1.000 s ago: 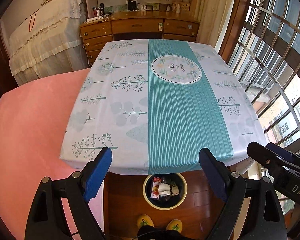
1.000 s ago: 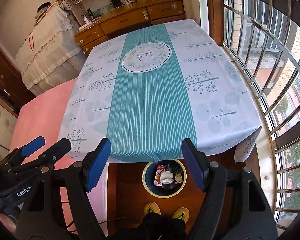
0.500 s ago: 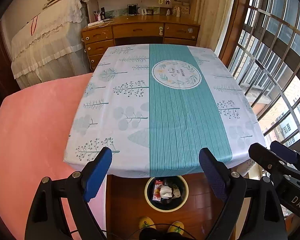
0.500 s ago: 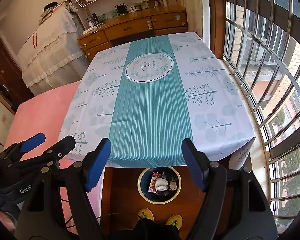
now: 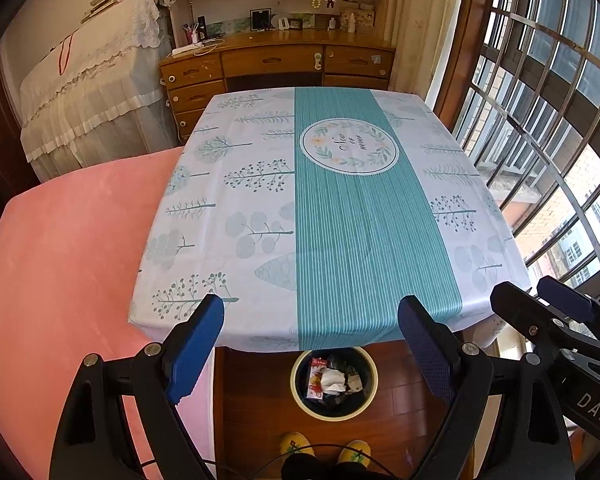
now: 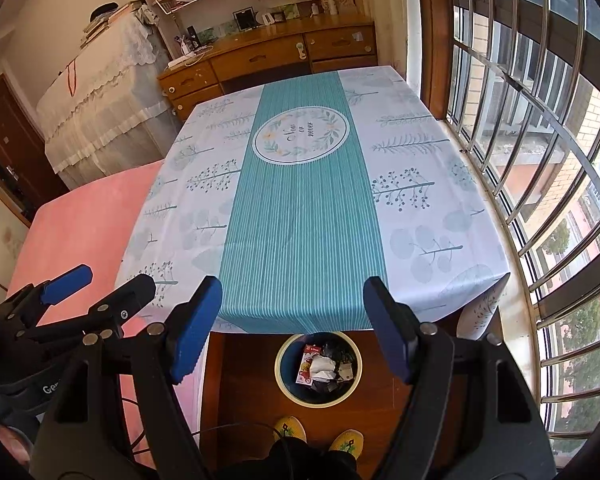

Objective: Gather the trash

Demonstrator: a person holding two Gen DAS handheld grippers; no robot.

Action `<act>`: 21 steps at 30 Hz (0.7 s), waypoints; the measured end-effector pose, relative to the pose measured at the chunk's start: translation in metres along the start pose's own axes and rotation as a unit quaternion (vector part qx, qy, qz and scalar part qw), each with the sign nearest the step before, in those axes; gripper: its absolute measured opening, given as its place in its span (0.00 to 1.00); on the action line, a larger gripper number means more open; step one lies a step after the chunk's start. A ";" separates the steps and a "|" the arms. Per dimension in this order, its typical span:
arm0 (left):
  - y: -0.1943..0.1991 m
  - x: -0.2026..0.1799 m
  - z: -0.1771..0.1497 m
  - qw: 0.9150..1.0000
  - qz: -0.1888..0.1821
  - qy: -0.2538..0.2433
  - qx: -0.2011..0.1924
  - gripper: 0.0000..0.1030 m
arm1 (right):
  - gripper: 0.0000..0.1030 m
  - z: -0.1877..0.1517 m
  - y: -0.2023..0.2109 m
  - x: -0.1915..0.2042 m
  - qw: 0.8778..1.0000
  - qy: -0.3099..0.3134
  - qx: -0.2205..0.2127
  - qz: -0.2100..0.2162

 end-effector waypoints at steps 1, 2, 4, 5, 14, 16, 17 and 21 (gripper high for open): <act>0.001 0.000 -0.001 1.000 0.000 0.000 0.000 0.87 | 0.69 -0.001 0.001 0.000 1.000 0.000 0.000 0.000; 0.000 -0.001 -0.001 1.000 0.000 0.001 0.000 0.87 | 0.69 0.000 0.000 0.000 1.000 0.000 0.001 0.000; 0.000 -0.001 0.000 1.000 0.000 0.001 0.000 0.87 | 0.69 -0.002 0.000 0.001 1.000 0.000 0.002 0.000; 0.000 -0.001 -0.001 1.000 0.000 0.001 0.001 0.87 | 0.69 -0.002 0.000 0.001 1.000 -0.001 0.002 0.000; 0.000 -0.001 -0.001 1.000 0.000 0.001 0.000 0.87 | 0.69 -0.004 -0.003 -0.001 1.000 -0.001 0.003 0.000; 0.000 -0.001 0.000 1.000 0.000 0.001 0.001 0.87 | 0.69 -0.004 -0.002 0.000 1.000 -0.001 0.003 0.000; 0.000 -0.002 -0.001 1.000 0.001 0.001 0.001 0.87 | 0.69 -0.004 -0.003 0.000 1.000 -0.001 0.004 0.000; -0.001 -0.001 0.001 1.000 0.000 0.001 0.001 0.87 | 0.69 -0.004 -0.003 0.000 1.000 -0.001 0.004 0.000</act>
Point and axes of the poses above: each gripper's, at about its wrist camera, not at the fingertips, and y roughly against the way its jaws point, x to its left, z to its top, the point moved 7 cm from there along -y, roughly the way its jaws point, and after that the axes turned 1 degree about x, right-handed, at the moved point
